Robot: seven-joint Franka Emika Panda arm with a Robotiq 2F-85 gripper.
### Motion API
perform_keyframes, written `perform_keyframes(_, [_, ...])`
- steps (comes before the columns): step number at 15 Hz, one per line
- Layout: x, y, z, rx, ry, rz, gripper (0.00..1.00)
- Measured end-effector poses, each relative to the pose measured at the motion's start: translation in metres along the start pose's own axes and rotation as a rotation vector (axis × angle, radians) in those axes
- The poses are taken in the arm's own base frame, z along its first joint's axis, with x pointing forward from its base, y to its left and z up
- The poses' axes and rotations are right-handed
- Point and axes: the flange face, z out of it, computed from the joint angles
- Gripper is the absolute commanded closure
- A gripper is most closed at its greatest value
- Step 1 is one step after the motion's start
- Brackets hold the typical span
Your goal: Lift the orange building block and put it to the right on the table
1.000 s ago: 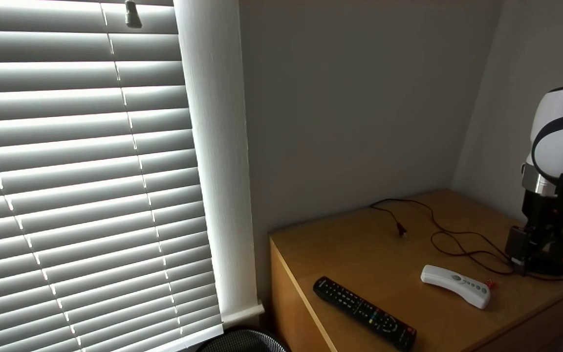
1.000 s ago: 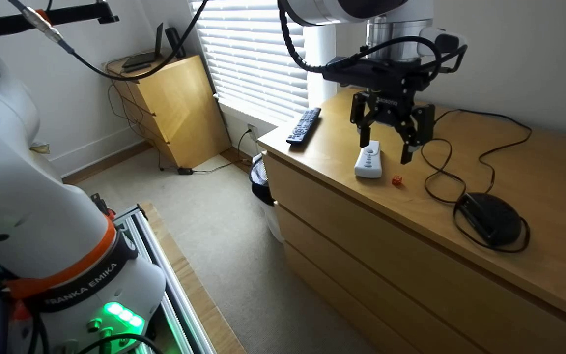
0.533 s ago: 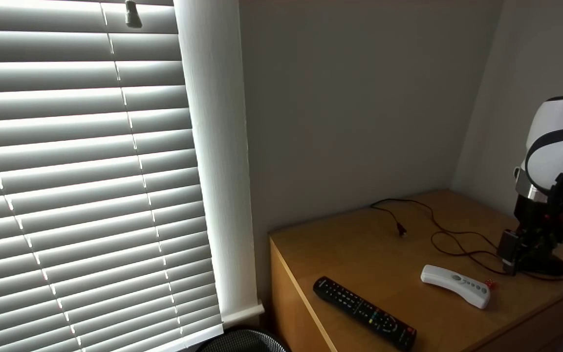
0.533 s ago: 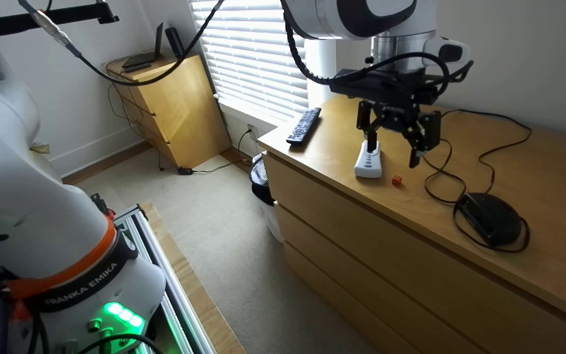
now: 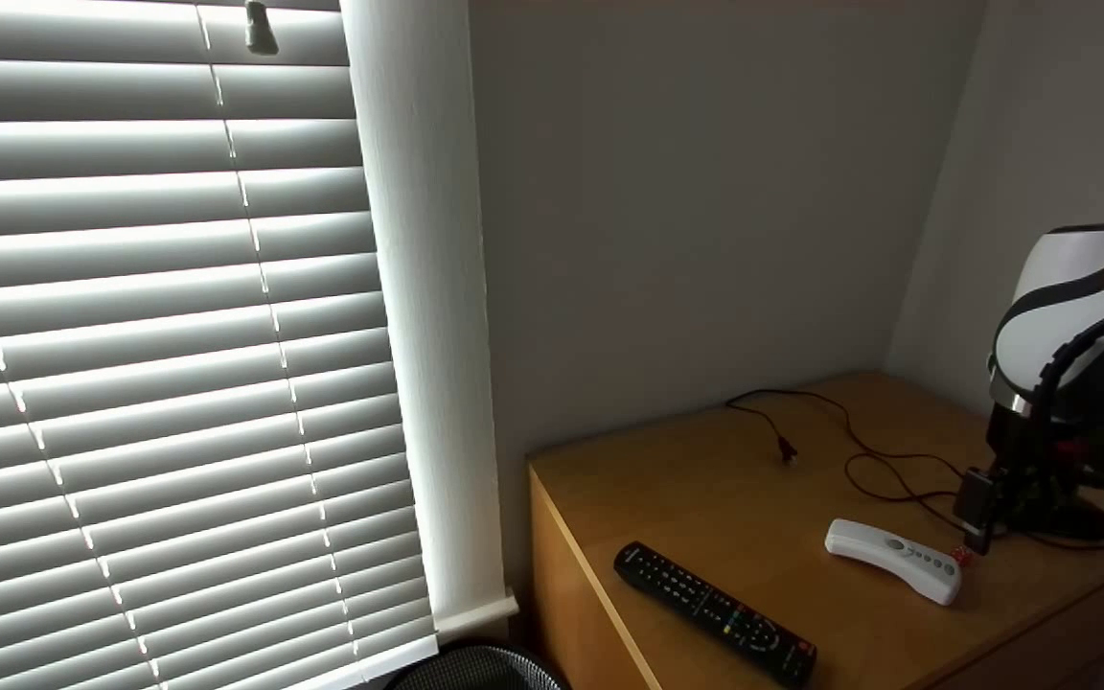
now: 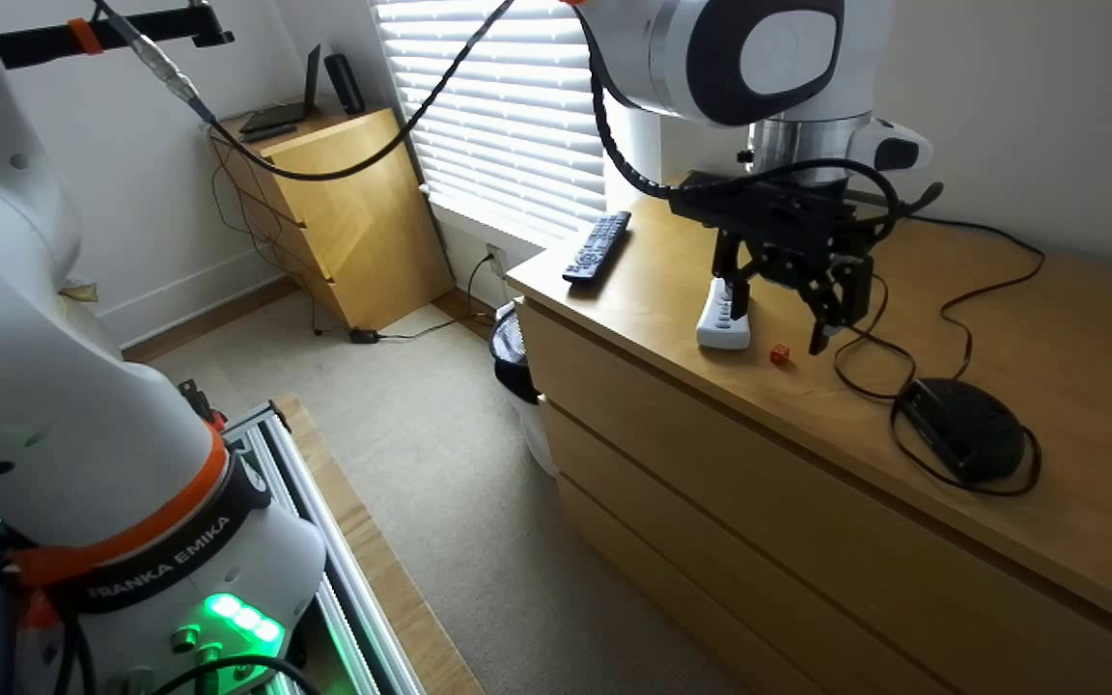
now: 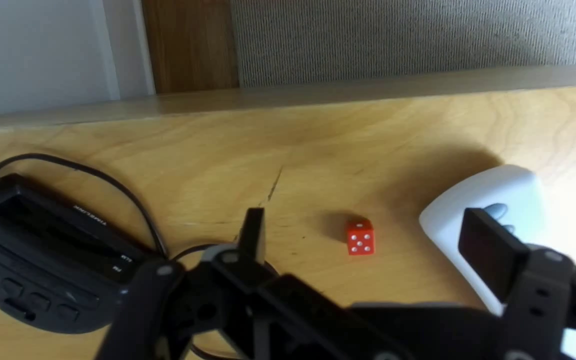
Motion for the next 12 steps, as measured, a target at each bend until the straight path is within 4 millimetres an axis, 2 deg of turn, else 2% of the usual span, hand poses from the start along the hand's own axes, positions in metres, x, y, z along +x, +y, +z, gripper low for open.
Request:
perform_keyframes(2, [0.007, 0.003, 0.007, 0.001, 0.004, 0.005, 0.38])
perform_keyframes(4, [0.013, 0.005, 0.015, -0.001, 0.008, 0.008, 0.43])
perform_keyframes(9, [0.025, 0.004, 0.030, 0.003, 0.005, 0.001, 0.31])
perform_keyframes(12, [0.029, -0.001, 0.036, 0.009, 0.002, -0.005, 0.43])
